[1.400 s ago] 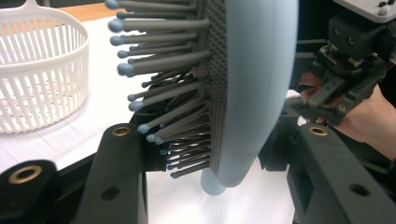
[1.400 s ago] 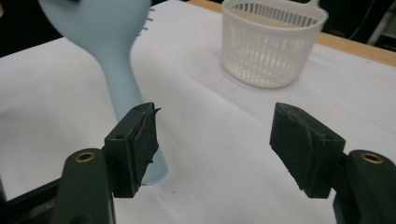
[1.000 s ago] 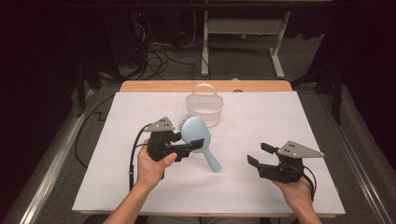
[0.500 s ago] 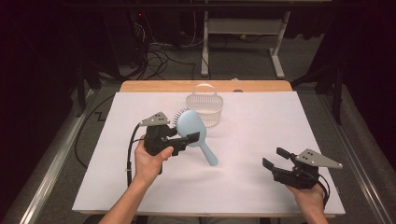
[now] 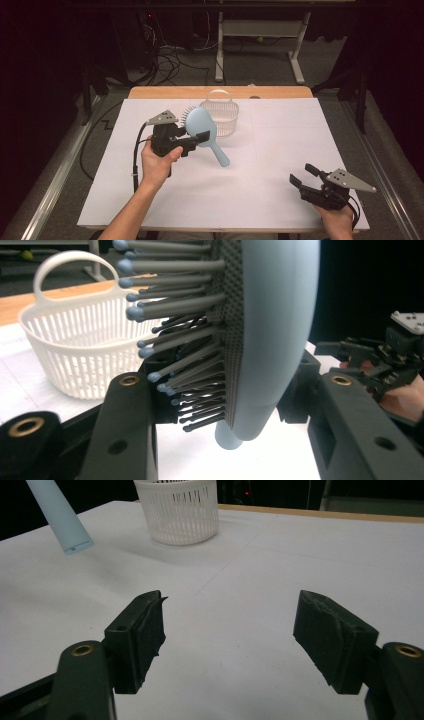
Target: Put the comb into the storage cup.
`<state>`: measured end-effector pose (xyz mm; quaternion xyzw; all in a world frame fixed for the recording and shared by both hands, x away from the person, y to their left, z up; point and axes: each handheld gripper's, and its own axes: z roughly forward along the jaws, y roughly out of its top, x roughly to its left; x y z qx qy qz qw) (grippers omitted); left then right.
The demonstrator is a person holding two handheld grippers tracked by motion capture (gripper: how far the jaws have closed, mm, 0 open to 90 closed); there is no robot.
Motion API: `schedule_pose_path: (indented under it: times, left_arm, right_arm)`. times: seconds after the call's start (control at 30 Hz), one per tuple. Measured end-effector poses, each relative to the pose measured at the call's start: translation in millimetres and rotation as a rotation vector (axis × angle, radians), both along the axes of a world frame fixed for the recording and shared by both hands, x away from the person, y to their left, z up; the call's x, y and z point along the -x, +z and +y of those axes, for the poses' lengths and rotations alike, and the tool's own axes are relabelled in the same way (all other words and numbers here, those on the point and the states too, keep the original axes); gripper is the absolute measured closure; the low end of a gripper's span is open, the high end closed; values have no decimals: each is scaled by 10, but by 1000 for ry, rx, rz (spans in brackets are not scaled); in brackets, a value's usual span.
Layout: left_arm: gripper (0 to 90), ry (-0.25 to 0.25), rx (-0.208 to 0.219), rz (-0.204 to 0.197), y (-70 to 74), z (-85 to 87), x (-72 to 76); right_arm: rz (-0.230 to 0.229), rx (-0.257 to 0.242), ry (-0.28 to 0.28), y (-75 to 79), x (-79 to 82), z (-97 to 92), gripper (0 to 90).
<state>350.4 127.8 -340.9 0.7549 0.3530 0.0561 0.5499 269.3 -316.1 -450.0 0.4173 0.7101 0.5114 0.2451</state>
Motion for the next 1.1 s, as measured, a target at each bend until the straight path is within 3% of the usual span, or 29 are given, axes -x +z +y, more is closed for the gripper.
schedule_pose_path:
  times: [0.6, 1.1]
  left_arm:
    - [539, 34, -19, -30, 197, -36, -221]
    - [538, 62, -15, -14, 271, -10, -419]
  right_arm:
    - [-11, -1, 1, -48, 3, 13, 278]
    - [-5, -5, -2, -58, -5, 3, 279]
